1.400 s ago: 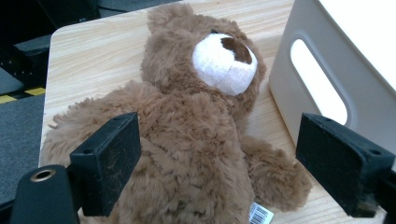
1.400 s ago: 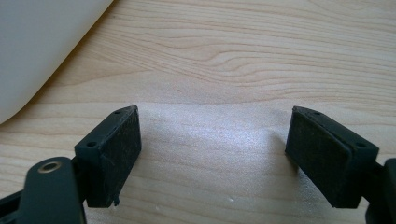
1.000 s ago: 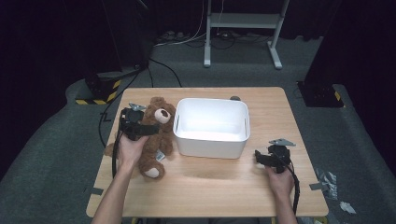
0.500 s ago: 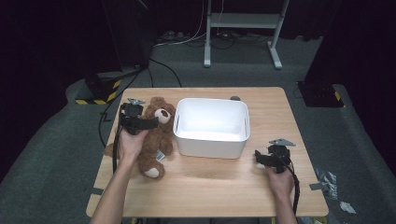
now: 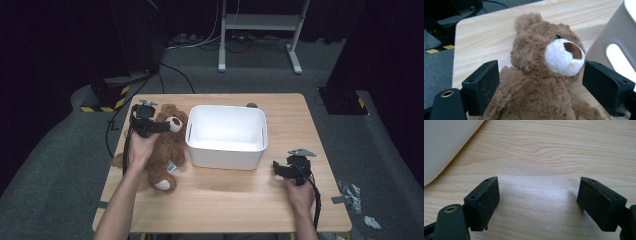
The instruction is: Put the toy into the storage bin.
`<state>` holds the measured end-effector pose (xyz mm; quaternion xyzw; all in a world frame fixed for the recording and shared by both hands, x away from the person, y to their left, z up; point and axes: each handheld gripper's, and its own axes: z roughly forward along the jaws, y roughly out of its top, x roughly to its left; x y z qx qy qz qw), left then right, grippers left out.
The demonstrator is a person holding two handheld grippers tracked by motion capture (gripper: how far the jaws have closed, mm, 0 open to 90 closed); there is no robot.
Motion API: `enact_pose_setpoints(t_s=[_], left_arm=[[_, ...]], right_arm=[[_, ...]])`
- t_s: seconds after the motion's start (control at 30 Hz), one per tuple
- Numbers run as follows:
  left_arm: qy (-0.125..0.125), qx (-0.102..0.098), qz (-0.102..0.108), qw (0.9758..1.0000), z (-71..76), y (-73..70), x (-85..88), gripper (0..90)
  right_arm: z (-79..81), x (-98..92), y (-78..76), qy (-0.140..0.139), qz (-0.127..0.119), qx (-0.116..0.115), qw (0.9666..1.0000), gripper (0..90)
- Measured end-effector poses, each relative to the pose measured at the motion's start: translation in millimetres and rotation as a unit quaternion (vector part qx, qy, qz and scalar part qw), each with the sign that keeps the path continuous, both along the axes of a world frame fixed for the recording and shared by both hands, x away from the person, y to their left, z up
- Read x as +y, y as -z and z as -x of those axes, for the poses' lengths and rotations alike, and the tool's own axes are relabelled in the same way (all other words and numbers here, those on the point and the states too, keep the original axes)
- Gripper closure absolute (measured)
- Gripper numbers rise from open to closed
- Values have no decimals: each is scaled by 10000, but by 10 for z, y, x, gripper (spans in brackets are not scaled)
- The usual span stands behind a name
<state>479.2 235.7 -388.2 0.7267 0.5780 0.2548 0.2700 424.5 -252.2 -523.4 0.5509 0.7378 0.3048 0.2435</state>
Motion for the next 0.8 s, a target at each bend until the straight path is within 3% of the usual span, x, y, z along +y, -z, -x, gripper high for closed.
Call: enact_pose_setpoints(t_s=[0.23, 0.4, 0.63, 0.8], left_arm=[[135, 122, -53, 9998, -92, 111, -69, 137], [155, 383, -216, 9989, -196, 238, -90, 134], [166, 594, -350, 9975, -282, 370, -119, 132], [241, 668, -266, 9971, -313, 420, -115, 121]], right_arm=[[-1, -2, 0, -10, 6, -7, 10000, 176], [-1, -2, 0, -13, 6, -5, 10000, 175], [2, 3, -3, -1, -22, 23, 10000, 175], [0, 1, -1, -3, -9, 8, 10000, 175]])
